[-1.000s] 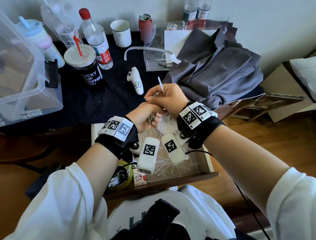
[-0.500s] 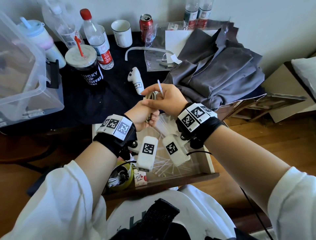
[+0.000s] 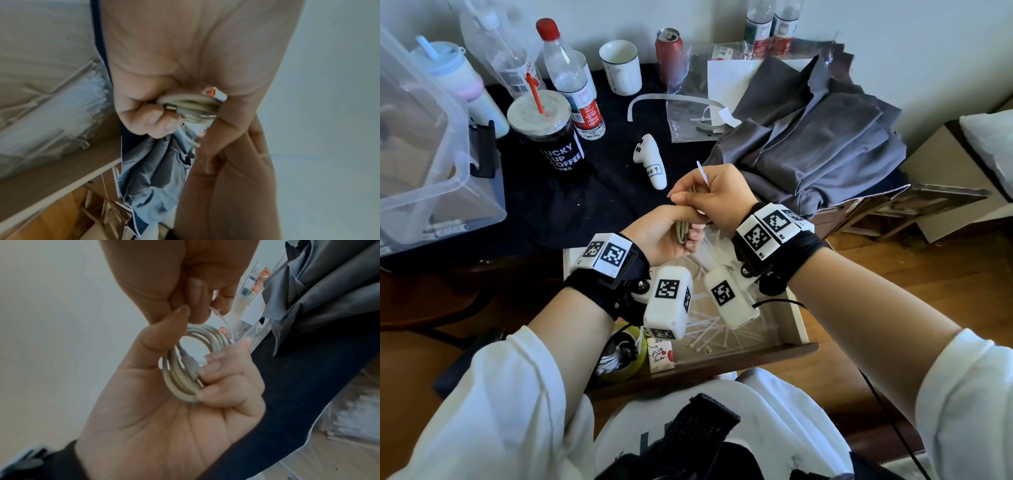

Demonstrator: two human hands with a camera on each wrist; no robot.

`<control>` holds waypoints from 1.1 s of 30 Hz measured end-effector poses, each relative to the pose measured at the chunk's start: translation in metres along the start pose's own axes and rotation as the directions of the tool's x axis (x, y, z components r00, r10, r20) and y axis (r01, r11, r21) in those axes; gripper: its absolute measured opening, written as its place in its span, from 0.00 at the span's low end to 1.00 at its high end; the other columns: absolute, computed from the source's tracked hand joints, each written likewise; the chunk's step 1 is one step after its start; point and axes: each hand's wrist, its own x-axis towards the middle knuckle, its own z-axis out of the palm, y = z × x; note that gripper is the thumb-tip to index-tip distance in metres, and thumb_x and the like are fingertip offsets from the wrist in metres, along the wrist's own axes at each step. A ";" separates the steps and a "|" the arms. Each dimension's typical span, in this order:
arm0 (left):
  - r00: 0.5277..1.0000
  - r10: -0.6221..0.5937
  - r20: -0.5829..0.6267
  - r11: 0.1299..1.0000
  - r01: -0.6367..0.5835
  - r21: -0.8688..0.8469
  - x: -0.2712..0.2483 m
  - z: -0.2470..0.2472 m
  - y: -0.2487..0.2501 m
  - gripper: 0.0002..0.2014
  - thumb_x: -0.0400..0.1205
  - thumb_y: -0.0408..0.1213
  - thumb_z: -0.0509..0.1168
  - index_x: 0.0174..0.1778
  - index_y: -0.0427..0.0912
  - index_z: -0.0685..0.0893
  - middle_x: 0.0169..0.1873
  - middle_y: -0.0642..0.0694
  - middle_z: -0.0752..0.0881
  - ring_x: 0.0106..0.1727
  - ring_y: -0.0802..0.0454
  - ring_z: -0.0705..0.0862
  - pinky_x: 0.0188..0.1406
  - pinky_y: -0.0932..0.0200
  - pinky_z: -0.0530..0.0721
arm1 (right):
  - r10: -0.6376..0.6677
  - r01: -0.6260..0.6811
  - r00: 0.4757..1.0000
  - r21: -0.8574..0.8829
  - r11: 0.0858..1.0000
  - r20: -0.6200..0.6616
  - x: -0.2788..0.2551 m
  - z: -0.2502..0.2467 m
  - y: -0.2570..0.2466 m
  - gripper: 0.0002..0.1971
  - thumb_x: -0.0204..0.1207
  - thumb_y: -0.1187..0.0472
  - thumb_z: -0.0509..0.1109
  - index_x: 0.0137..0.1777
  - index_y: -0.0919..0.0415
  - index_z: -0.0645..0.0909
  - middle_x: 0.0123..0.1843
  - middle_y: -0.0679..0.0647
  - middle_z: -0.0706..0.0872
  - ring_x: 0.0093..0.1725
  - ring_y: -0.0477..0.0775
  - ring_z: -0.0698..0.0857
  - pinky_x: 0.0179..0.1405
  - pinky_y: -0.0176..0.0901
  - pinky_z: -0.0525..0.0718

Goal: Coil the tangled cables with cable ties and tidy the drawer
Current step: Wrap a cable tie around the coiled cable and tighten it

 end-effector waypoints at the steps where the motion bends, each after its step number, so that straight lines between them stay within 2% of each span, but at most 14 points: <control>1: 1.000 0.003 0.008 1.000 -0.003 -0.013 -0.001 0.000 0.000 0.11 0.78 0.22 0.56 0.34 0.41 0.72 0.25 0.49 0.69 0.24 0.58 0.68 0.23 0.67 0.65 | -0.007 0.006 1.000 0.026 1.000 0.003 -0.001 -0.001 -0.001 0.12 0.70 0.67 0.75 0.31 0.49 0.83 0.21 0.37 0.81 0.25 0.34 0.78 0.35 0.32 0.75; 6: 0.998 0.057 -0.038 0.996 -0.055 0.064 -0.003 0.001 0.001 0.15 0.79 0.18 0.55 0.32 0.41 0.73 0.18 0.52 0.72 0.20 0.61 0.68 0.19 0.70 0.64 | -0.068 0.062 0.994 0.078 0.995 0.087 -0.006 -0.002 -0.006 0.05 0.70 0.68 0.75 0.35 0.60 0.84 0.31 0.47 0.84 0.32 0.41 0.81 0.40 0.38 0.81; 9: 0.989 0.092 -0.118 0.981 -0.070 0.181 -0.003 0.002 0.000 0.16 0.80 0.20 0.54 0.32 0.44 0.72 0.18 0.52 0.72 0.21 0.59 0.68 0.17 0.71 0.62 | -0.095 0.086 0.984 0.066 0.994 0.151 -0.006 -0.002 -0.009 0.04 0.70 0.70 0.75 0.38 0.61 0.85 0.26 0.40 0.84 0.28 0.36 0.81 0.39 0.33 0.81; 10: 0.986 0.103 -0.133 0.975 -0.074 0.208 -0.003 0.003 -0.001 0.15 0.80 0.21 0.53 0.32 0.44 0.71 0.20 0.50 0.72 0.20 0.59 0.68 0.16 0.71 0.61 | -0.093 0.082 0.982 0.072 0.994 0.162 -0.005 -0.003 -0.010 0.04 0.70 0.70 0.75 0.38 0.61 0.84 0.26 0.41 0.84 0.28 0.38 0.82 0.38 0.35 0.82; 13: 0.986 0.100 -0.134 0.970 -0.066 0.235 -0.003 0.004 -0.001 0.14 0.80 0.23 0.51 0.31 0.43 0.67 0.18 0.49 0.70 0.14 0.59 0.64 0.14 0.71 0.54 | -0.086 0.063 0.979 0.128 0.990 0.182 -0.007 -0.003 -0.015 0.04 0.71 0.68 0.75 0.37 0.63 0.83 0.28 0.57 0.83 0.30 0.57 0.82 0.36 0.50 0.83; 15: 0.993 0.047 -0.112 0.984 -0.027 0.175 -0.002 0.002 0.000 0.14 0.81 0.26 0.51 0.29 0.41 0.65 0.15 0.50 0.69 0.12 0.59 0.62 0.13 0.70 0.51 | -0.105 0.070 0.983 0.221 0.973 0.148 -0.008 -0.003 -0.020 0.09 0.73 0.59 0.74 0.36 0.60 0.78 0.25 0.52 0.79 0.25 0.48 0.78 0.27 0.39 0.79; 16: 0.996 0.017 -0.090 0.993 -0.006 0.121 -0.002 0.001 0.001 0.15 0.81 0.27 0.52 0.28 0.41 0.65 0.15 0.50 0.69 0.12 0.59 0.61 0.12 0.69 0.51 | -0.112 0.078 0.986 0.258 0.963 0.121 -0.008 -0.003 -0.022 0.14 0.74 0.50 0.71 0.36 0.59 0.74 0.24 0.49 0.75 0.22 0.42 0.74 0.24 0.34 0.74; 17: 0.998 -0.007 -0.066 0.997 0.012 0.076 -0.002 0.000 0.001 0.15 0.81 0.27 0.53 0.28 0.41 0.66 0.15 0.50 0.68 0.11 0.60 0.61 0.12 0.68 0.50 | -0.109 0.074 0.989 0.294 0.953 0.103 -0.008 -0.002 -0.024 0.19 0.74 0.42 0.65 0.36 0.59 0.71 0.24 0.46 0.72 0.20 0.39 0.70 0.22 0.30 0.70; 18: 0.999 -0.020 -0.047 0.998 0.022 0.051 -0.002 -0.001 0.002 0.14 0.81 0.28 0.53 0.28 0.41 0.66 0.16 0.50 0.68 0.11 0.60 0.61 0.12 0.69 0.50 | -0.097 0.060 0.991 0.337 0.940 0.092 -0.008 -0.002 -0.025 0.22 0.75 0.39 0.58 0.35 0.59 0.67 0.23 0.44 0.68 0.20 0.39 0.66 0.21 0.29 0.66; 20: 0.999 -0.022 -0.032 0.999 0.023 0.038 -0.002 0.000 0.004 0.14 0.81 0.27 0.51 0.29 0.41 0.66 0.16 0.50 0.69 0.11 0.60 0.61 0.12 0.69 0.49 | -0.075 0.040 0.994 0.375 0.926 0.078 -0.007 -0.002 -0.024 0.19 0.84 0.49 0.53 0.34 0.58 0.63 0.22 0.44 0.66 0.19 0.40 0.63 0.20 0.30 0.62; 22: 0.999 -0.003 -0.032 0.999 0.004 0.041 -0.002 0.002 0.006 0.13 0.81 0.27 0.51 0.30 0.41 0.67 0.16 0.50 0.70 0.12 0.60 0.61 0.14 0.68 0.49 | -0.058 0.032 0.996 0.339 0.940 0.066 -0.006 -0.001 -0.022 0.16 0.85 0.62 0.54 0.34 0.57 0.65 0.22 0.48 0.66 0.18 0.39 0.63 0.19 0.30 0.62; 26: 0.998 0.017 -0.061 1.000 -0.016 0.022 -0.001 0.000 0.008 0.13 0.82 0.27 0.51 0.32 0.44 0.66 0.16 0.49 0.70 0.12 0.60 0.61 0.13 0.69 0.49 | -0.007 -0.009 0.999 0.364 0.931 0.042 -0.003 -0.003 -0.021 0.14 0.83 0.63 0.59 0.35 0.58 0.67 0.17 0.45 0.65 0.15 0.40 0.62 0.21 0.33 0.65; 29: 0.997 0.029 -0.070 1.000 -0.029 0.006 0.001 -0.004 0.009 0.14 0.83 0.28 0.53 0.32 0.45 0.66 0.17 0.49 0.70 0.12 0.60 0.62 0.09 0.70 0.52 | 0.012 -0.023 0.999 0.330 0.944 0.036 -0.001 -0.006 -0.019 0.12 0.81 0.65 0.63 0.36 0.58 0.68 0.12 0.43 0.67 0.13 0.39 0.62 0.14 0.29 0.61; 33: 0.994 0.072 -0.079 0.996 -0.067 0.059 0.001 -0.002 0.008 0.14 0.86 0.35 0.54 0.34 0.42 0.72 0.17 0.49 0.70 0.12 0.61 0.62 0.09 0.72 0.55 | 0.020 -0.025 1.000 0.248 0.968 0.022 0.000 -0.006 -0.014 0.13 0.78 0.72 0.65 0.37 0.57 0.68 0.11 0.45 0.69 0.13 0.39 0.64 0.15 0.25 0.62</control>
